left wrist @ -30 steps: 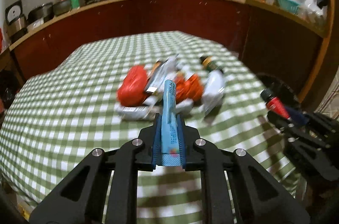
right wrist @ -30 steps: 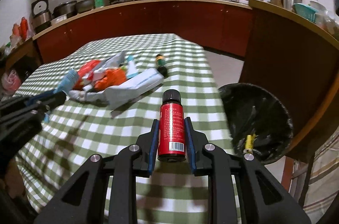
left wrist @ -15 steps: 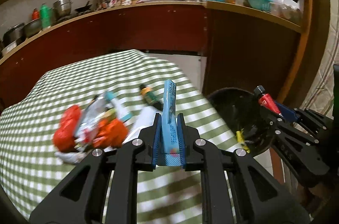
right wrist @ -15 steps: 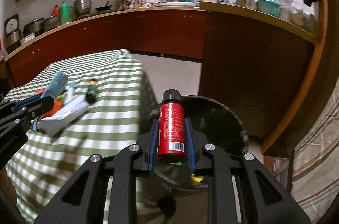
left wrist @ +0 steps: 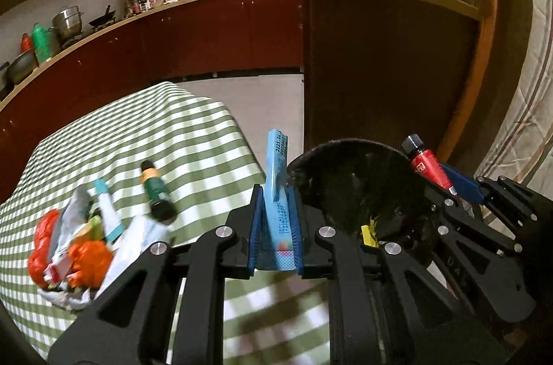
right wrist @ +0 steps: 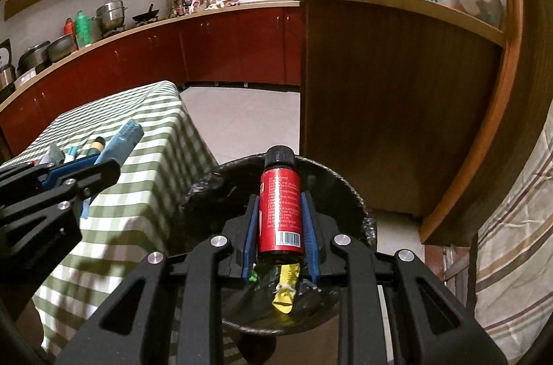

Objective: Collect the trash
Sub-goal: 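Carry the red can and blue tube over the black trash bin, then open the right tool dropping the red can while the left tool drops the blue tube, then move both open tools back toward the remaining trash on the table, then grasp the white printed packet with the right tool while the left tool grasps the white-and-red tube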

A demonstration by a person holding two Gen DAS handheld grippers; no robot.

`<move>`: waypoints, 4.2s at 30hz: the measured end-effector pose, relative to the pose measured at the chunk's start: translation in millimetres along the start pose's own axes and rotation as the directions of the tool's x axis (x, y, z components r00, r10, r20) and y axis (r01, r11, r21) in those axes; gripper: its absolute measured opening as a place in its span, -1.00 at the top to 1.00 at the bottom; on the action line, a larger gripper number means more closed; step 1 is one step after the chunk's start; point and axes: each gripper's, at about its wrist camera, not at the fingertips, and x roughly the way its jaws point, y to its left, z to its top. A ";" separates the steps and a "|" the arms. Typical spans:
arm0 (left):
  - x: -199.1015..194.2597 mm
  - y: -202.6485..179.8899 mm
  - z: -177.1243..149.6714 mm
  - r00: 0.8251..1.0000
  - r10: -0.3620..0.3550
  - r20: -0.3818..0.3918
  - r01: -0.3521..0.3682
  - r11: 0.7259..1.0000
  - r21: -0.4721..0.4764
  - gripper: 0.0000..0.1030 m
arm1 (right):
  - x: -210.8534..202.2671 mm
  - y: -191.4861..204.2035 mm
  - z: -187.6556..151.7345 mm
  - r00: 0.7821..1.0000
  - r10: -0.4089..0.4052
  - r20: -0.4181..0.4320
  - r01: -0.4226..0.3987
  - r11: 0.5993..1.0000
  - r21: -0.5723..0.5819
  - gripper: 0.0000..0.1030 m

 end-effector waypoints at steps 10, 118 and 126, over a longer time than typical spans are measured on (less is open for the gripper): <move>33.0 -16.9 14.2 0.999 0.006 -0.044 -0.006 1.000 0.013 0.68 | 23.5 -20.1 6.8 1.000 0.019 -0.006 -0.019 1.000 0.025 0.52; -78.9 194.8 -79.7 0.966 0.236 -0.104 -0.256 0.923 -0.286 -0.21 | -10.7 160.6 -6.3 0.964 0.231 -0.134 -0.252 0.953 -0.171 0.26; -72.3 183.9 -73.1 0.973 0.214 -0.083 -0.229 0.937 -0.266 -0.20 | -8.4 148.9 -4.6 0.967 0.223 -0.126 -0.241 0.958 -0.154 0.26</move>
